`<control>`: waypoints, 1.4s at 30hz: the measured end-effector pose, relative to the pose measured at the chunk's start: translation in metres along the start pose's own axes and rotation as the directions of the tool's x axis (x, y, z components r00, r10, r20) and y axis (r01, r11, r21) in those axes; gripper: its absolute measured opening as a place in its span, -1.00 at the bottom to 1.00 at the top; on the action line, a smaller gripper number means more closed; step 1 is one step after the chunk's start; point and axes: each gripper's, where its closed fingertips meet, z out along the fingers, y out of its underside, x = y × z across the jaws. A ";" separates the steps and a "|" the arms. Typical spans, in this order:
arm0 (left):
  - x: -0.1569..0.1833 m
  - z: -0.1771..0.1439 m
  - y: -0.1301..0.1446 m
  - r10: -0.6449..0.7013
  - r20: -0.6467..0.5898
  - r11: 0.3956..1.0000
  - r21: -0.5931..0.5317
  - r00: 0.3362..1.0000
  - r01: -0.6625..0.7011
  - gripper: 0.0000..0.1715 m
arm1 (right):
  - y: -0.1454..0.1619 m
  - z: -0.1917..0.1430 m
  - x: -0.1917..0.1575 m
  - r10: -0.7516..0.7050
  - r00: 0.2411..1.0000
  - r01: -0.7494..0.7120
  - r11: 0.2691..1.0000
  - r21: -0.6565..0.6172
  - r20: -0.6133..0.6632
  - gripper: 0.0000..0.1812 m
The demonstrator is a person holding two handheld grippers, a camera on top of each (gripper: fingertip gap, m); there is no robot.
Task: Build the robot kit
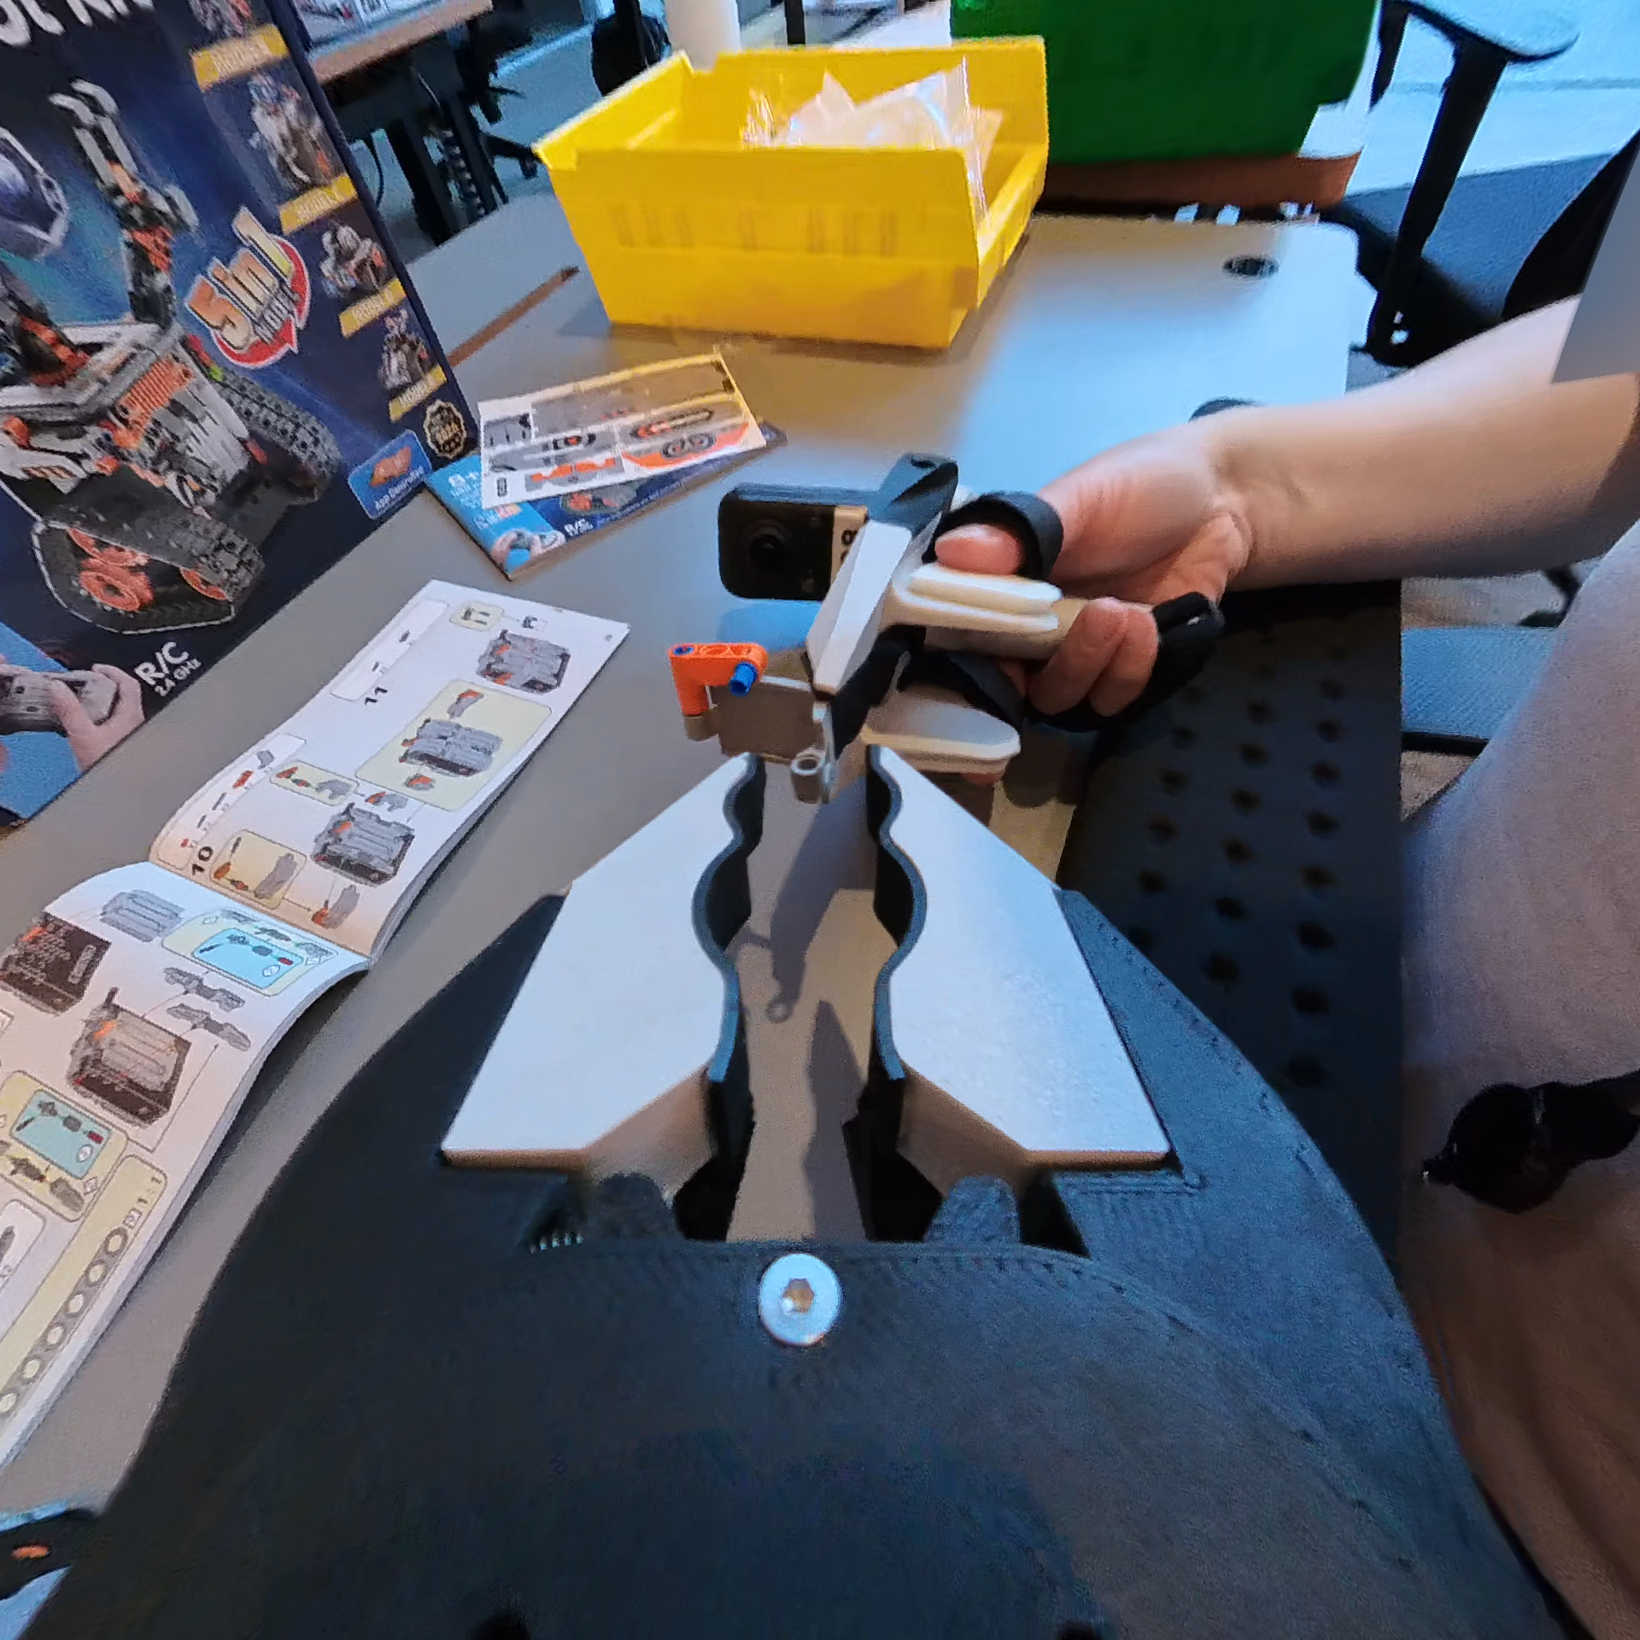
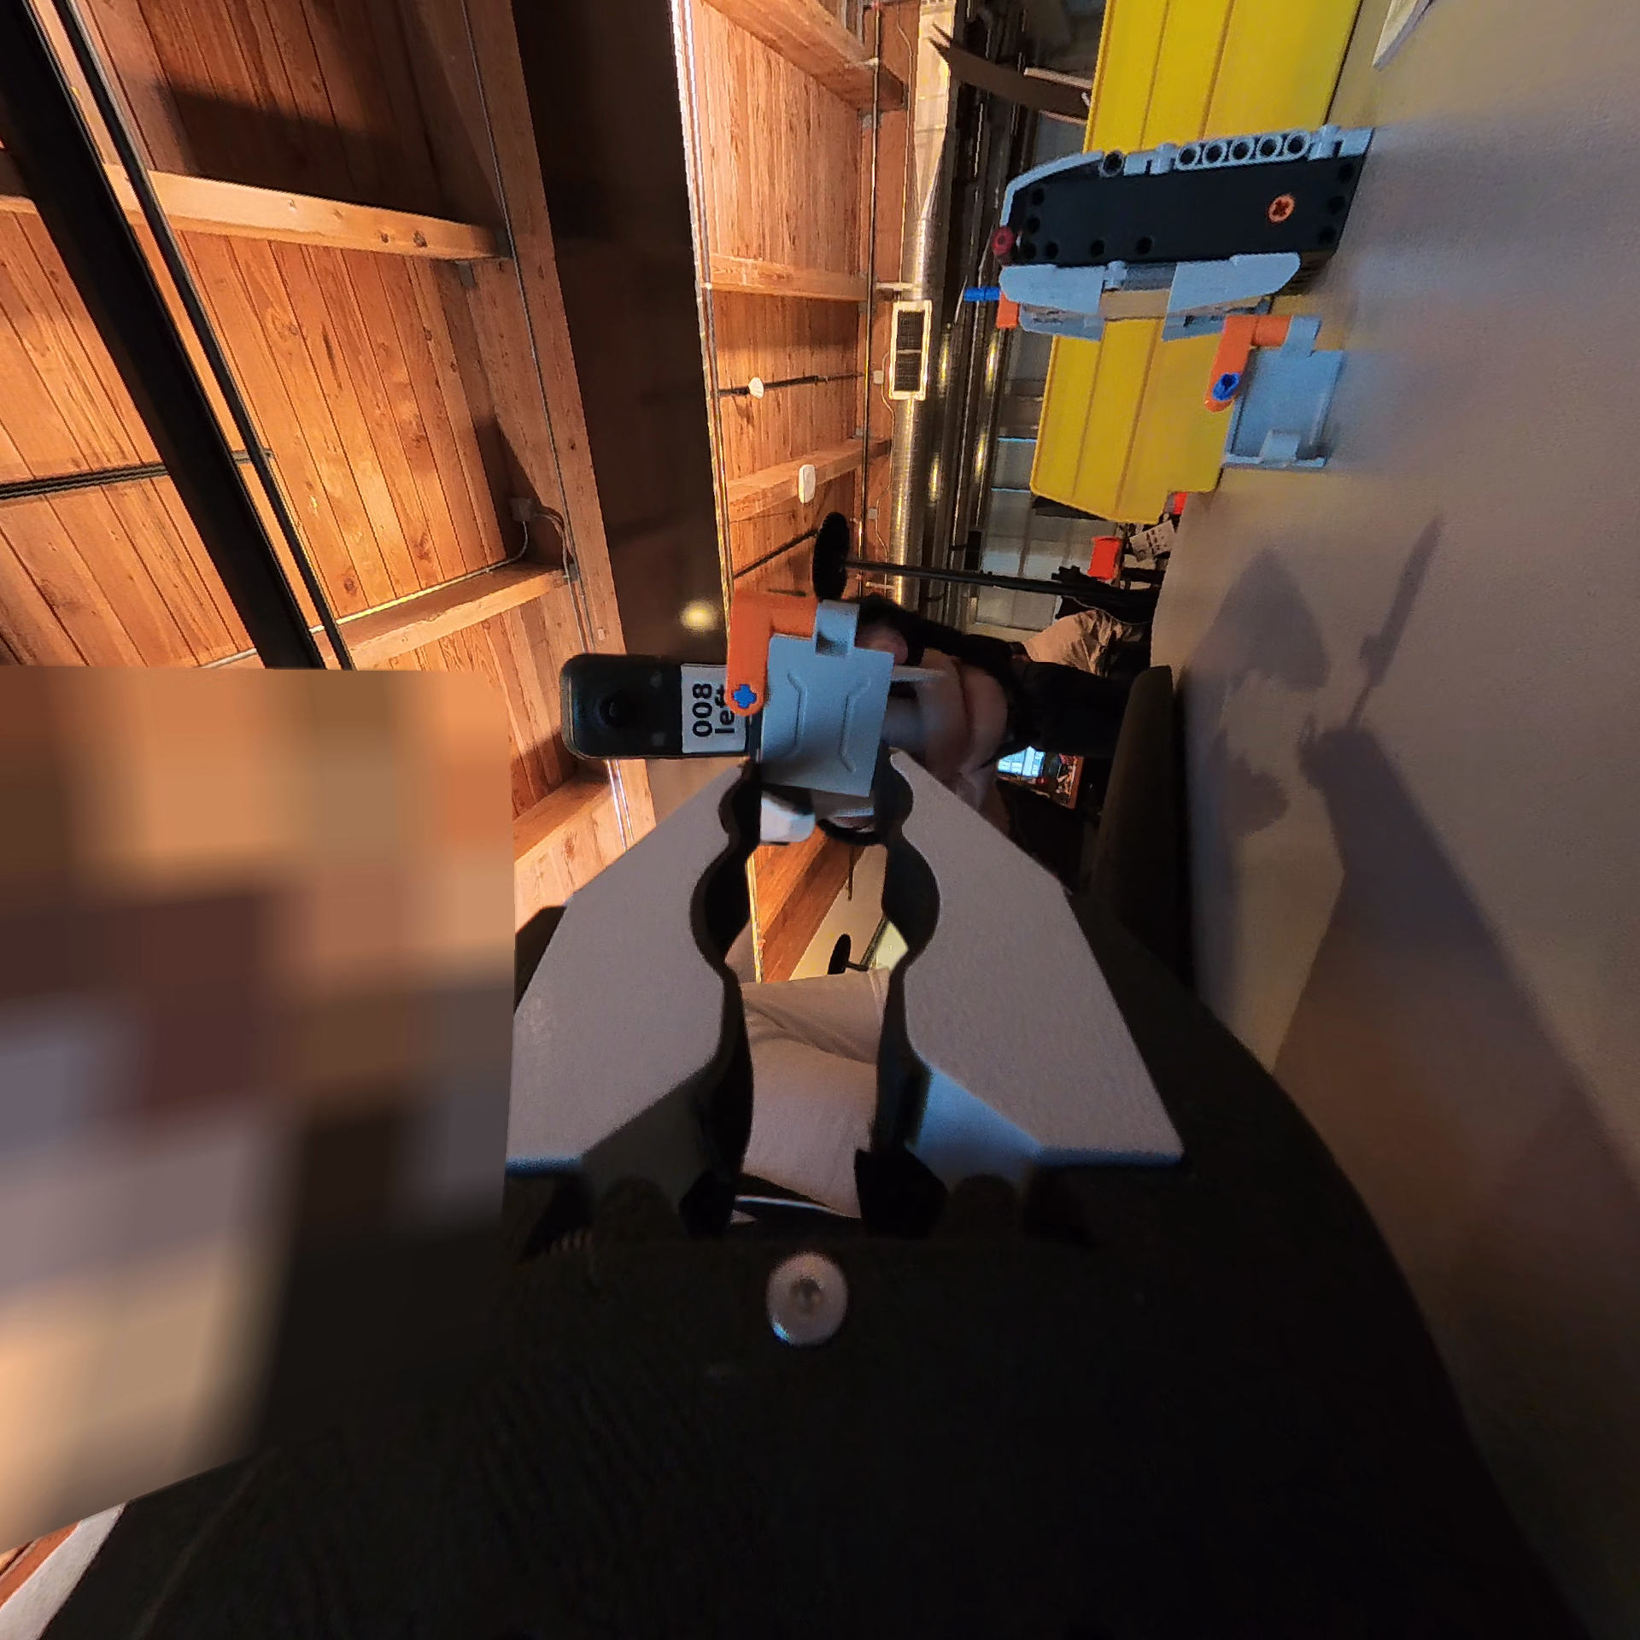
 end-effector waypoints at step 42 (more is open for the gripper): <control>-0.062 0.019 0.101 -0.189 0.116 0.937 -0.276 0.975 0.215 -0.94 | -0.004 -0.008 0.000 -0.222 0.965 0.222 0.975 -0.016 -0.142 -0.69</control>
